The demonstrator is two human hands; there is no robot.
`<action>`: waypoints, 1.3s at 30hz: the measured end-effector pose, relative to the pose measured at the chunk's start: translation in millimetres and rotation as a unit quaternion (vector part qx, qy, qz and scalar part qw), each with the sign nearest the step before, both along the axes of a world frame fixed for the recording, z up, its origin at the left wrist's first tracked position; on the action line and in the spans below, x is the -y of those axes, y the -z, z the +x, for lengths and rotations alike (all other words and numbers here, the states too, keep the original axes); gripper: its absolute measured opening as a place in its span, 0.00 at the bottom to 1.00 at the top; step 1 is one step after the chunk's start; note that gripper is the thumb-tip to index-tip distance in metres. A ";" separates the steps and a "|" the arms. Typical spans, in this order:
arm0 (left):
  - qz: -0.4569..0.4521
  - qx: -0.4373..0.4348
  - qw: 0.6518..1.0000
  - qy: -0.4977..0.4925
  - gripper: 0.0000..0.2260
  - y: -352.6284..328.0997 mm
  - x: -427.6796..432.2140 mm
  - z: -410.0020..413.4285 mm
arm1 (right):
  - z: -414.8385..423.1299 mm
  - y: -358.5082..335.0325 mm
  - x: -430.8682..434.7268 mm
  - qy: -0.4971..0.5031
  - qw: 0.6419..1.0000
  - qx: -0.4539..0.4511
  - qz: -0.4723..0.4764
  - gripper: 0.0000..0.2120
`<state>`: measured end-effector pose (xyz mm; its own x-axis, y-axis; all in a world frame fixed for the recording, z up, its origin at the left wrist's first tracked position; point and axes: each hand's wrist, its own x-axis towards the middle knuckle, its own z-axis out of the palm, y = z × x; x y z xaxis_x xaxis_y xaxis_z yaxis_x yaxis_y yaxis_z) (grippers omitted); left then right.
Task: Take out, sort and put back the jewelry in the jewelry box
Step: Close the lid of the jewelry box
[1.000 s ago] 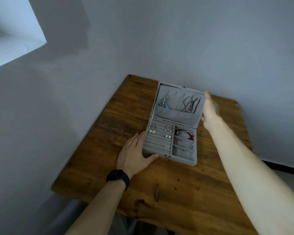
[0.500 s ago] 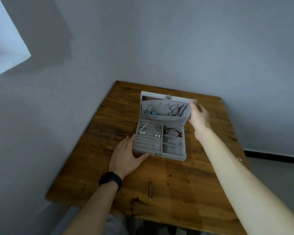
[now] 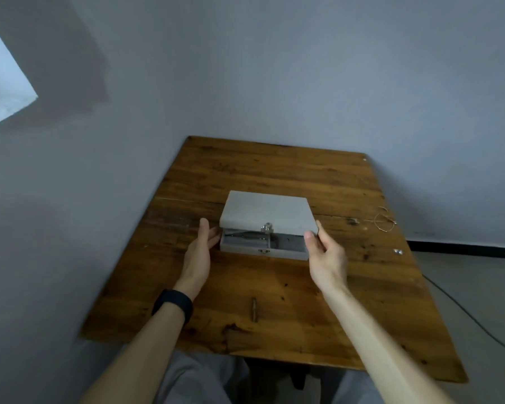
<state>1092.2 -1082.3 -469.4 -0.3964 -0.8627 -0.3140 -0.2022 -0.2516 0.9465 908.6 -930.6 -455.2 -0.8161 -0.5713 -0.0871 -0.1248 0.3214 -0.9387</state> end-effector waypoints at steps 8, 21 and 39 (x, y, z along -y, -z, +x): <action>-0.046 0.042 0.998 -0.005 0.27 -4.1 -9.2 -3.1 | 6.2 23.1 -12.7 -0.007 0.998 -0.034 0.054 0.24; -0.120 0.062 0.990 -0.042 0.20 1.2 -21.1 -11.6 | 13.5 28.9 6.8 0.066 0.997 -0.004 0.048 0.24; -0.108 0.067 0.992 -0.020 0.20 -1.0 -15.4 -10.3 | 32.5 45.1 30.1 0.049 0.981 -0.121 0.144 0.59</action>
